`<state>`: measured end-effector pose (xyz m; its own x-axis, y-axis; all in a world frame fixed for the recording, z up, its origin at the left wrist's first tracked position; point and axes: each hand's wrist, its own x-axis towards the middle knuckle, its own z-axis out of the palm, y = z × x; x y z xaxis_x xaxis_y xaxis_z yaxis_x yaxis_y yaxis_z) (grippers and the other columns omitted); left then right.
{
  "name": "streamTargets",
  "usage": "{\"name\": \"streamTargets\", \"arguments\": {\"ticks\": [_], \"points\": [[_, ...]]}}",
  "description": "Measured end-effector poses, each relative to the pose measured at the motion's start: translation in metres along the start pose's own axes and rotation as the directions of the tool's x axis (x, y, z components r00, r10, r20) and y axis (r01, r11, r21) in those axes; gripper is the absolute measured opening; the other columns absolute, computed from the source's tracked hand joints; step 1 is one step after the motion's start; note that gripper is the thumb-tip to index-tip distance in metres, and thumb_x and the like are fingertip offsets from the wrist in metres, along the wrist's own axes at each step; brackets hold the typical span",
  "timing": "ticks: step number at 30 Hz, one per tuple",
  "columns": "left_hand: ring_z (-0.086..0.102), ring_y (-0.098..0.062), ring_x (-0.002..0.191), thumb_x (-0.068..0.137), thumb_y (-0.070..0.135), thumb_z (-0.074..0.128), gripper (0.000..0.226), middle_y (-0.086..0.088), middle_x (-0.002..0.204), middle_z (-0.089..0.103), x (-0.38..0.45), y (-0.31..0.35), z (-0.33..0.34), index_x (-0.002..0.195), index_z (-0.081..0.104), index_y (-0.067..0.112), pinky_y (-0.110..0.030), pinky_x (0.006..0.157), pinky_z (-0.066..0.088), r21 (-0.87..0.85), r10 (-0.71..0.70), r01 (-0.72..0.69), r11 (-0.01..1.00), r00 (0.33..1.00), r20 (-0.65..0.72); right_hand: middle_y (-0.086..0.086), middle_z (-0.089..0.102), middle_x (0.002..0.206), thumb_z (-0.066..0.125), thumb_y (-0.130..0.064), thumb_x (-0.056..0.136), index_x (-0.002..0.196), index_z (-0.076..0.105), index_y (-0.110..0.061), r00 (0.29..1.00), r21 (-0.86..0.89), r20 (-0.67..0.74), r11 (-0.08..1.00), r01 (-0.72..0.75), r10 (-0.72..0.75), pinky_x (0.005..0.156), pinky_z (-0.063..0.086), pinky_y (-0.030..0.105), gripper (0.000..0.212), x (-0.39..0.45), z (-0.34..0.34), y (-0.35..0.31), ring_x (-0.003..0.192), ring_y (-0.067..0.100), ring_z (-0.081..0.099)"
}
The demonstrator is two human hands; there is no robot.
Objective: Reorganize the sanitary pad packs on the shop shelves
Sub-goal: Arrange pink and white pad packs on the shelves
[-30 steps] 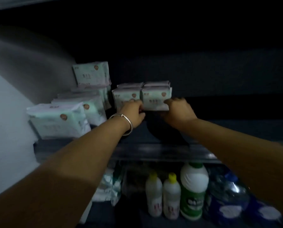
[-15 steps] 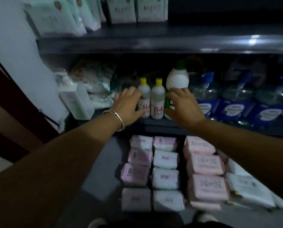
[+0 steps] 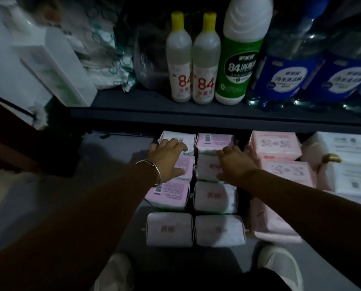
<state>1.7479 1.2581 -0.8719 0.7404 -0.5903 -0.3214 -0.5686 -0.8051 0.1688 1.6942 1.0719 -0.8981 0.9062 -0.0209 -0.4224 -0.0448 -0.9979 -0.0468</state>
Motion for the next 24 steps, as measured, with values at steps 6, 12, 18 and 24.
{"name": "streamTargets", "arguments": {"ticks": [6, 12, 18, 24], "points": [[0.034, -0.016, 0.126, 0.085, 0.042, 0.061, 0.057, 0.006, 0.135, 0.039, 0.015, 0.011, 0.027, 0.134, 0.037, 0.028, -0.032, 0.100, 0.027, 0.002, 0.058, -0.058, 0.998, 0.998, 0.020, 0.016, 0.036, 0.142, 0.060, -0.026, 0.088, 0.139, 0.031, -0.006, 0.996, -0.002, 0.081, 0.999, -0.045, 0.045, 0.105, 0.033, 0.046, 0.062, 0.026, 0.026, 0.005, 0.132, 0.033, 0.030], [0.033, -0.018, 0.125, 0.083, 0.042, 0.063, 0.058, 0.003, 0.134, 0.039, 0.017, 0.024, 0.045, 0.133, 0.039, 0.026, -0.032, 0.099, 0.025, -0.017, 0.157, -0.157, 0.988, 0.985, 0.071, 0.017, 0.037, 0.139, 0.059, -0.032, 0.088, 0.138, 0.032, -0.003, 0.992, 0.047, 0.122, 0.998, -0.031, 0.025, 0.108, 0.034, 0.047, 0.064, 0.035, 0.032, 0.004, 0.130, 0.036, 0.030], [0.032, -0.020, 0.123, 0.078, 0.046, 0.066, 0.068, 0.000, 0.133, 0.037, 0.014, 0.038, 0.060, 0.133, 0.036, 0.019, -0.032, 0.098, 0.024, 0.071, 0.265, -0.281, 0.957, 0.947, 0.182, 0.014, 0.051, 0.125, 0.067, -0.033, 0.083, 0.126, 0.048, -0.005, 0.998, 0.136, 0.048, 0.990, -0.039, 0.033, 0.104, 0.040, 0.037, 0.055, 0.025, 0.005, 0.012, 0.120, 0.028, 0.045], [0.032, -0.026, 0.124, 0.074, 0.049, 0.069, 0.089, -0.005, 0.136, 0.034, 0.019, 0.041, 0.079, 0.144, 0.023, 0.018, -0.037, 0.099, 0.024, 0.241, 0.298, -0.344, 0.907, 0.932, 0.209, 0.011, 0.061, 0.111, 0.076, -0.034, 0.071, 0.110, 0.060, -0.007, 0.998, 0.182, 0.039, 0.982, -0.049, 0.043, 0.074, 0.045, 0.027, 0.050, 0.025, -0.018, 0.020, 0.097, 0.023, 0.055]]}}
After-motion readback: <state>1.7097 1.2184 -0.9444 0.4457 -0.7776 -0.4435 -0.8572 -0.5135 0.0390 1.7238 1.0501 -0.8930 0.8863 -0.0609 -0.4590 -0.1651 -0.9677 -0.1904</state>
